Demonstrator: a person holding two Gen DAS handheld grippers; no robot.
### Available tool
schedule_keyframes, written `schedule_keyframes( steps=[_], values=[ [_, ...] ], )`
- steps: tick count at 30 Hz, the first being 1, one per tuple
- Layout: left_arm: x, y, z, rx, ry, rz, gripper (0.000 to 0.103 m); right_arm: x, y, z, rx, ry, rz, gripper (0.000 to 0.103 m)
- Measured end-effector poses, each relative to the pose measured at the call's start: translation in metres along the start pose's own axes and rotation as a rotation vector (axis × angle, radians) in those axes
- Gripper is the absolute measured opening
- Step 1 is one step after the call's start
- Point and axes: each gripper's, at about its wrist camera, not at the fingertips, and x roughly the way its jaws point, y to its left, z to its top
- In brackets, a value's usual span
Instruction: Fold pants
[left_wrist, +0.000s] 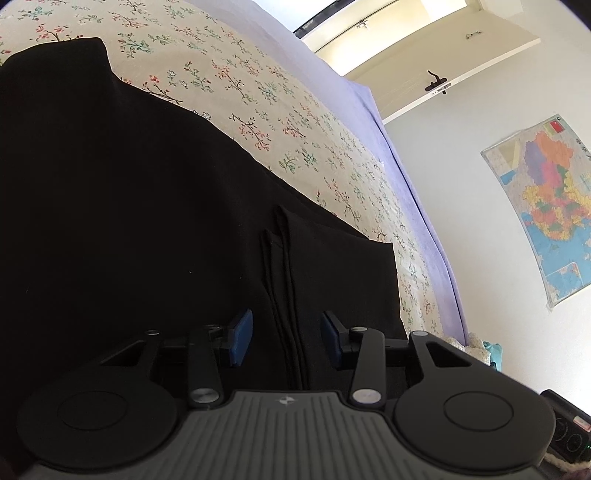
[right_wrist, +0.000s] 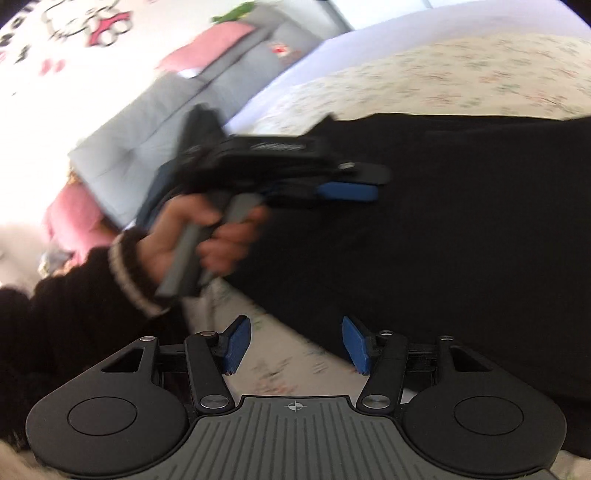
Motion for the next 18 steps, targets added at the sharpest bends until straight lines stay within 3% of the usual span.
schedule_keyframes(
  steps=[3,6,12,14,15,17,18],
  values=[
    [0.0,-0.001,-0.001,0.006,-0.003,0.005,0.083,-0.007,0.006,0.003,0.003,-0.056,-0.05,0.056],
    [0.0,-0.002,-0.001,0.011,-0.007,0.01,0.083,-0.008,0.007,0.007,-0.001,-0.108,-0.2,0.056],
    [0.0,-0.001,-0.001,0.006,-0.01,0.011,0.082,0.027,0.028,0.003,-0.215,-0.031,-0.362,0.048],
    [0.0,0.0,-0.001,0.002,-0.012,0.01,0.082,0.037,0.031,-0.004,-0.281,-0.004,-0.4,0.04],
    [-0.001,0.0,-0.001,-0.001,-0.012,0.009,0.082,0.042,0.034,-0.006,-0.31,0.004,-0.429,0.025],
    [-0.003,0.001,-0.002,-0.004,-0.013,0.009,0.082,0.039,0.035,-0.013,-0.332,-0.002,-0.453,0.009],
    [-0.003,0.001,-0.002,-0.005,-0.014,0.009,0.082,0.036,0.037,-0.012,-0.325,-0.009,-0.447,0.008]
  ],
)
